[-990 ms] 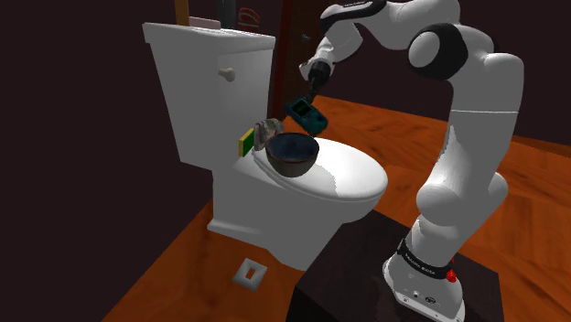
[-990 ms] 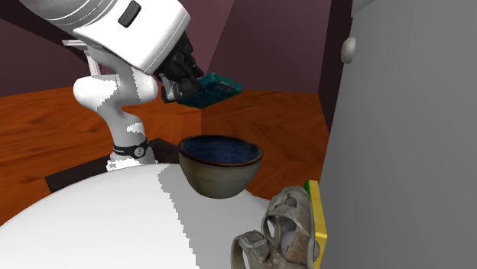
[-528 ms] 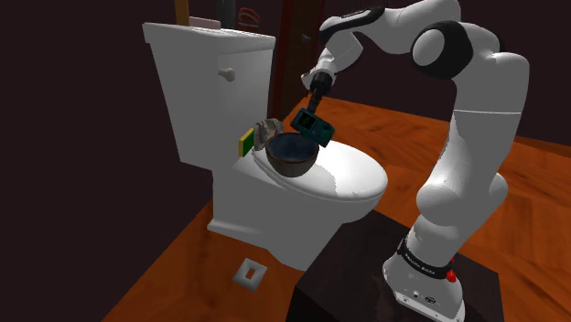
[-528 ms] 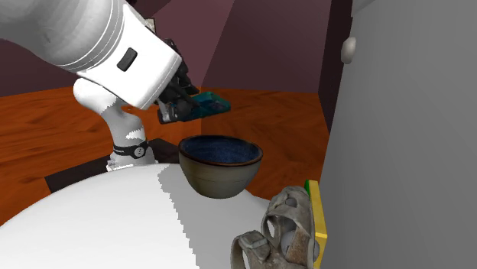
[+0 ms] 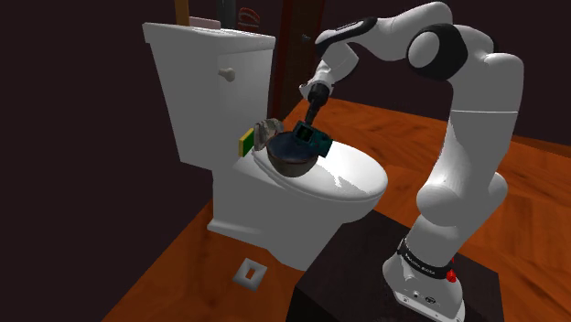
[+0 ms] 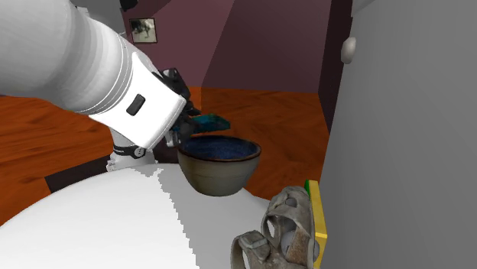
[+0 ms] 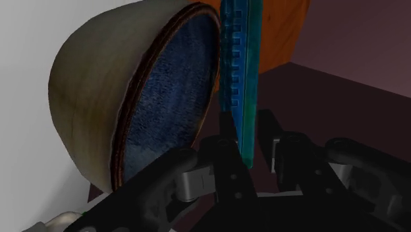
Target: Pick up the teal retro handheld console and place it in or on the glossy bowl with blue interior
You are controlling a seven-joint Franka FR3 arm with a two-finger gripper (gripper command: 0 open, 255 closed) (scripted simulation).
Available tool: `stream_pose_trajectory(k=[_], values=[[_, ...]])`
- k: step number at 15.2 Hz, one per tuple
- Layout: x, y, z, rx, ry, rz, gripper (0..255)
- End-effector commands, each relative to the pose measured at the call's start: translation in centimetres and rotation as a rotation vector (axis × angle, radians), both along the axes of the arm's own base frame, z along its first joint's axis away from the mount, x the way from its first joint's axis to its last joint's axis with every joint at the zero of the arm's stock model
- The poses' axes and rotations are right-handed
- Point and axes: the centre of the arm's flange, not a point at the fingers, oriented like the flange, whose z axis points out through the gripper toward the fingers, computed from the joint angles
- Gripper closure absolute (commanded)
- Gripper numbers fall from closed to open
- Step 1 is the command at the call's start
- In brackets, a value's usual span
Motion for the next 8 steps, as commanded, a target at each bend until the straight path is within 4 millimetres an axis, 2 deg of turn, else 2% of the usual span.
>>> stream_pose_trajectory(k=[1, 5, 6, 7, 8], values=[[0.0, 0.1, -0.5, 0.0, 0.0, 0.0, 255], [0.0, 0.1, -0.5, 0.0, 0.0, 0.0, 255], [0.0, 0.1, -0.5, 0.0, 0.0, 0.0, 0], [0.7, 4.7, 3.5, -0.179, -0.278, 0.32, 0], [0.4, 2.4, 1.1, -0.067, -0.076, 0.082, 0]])
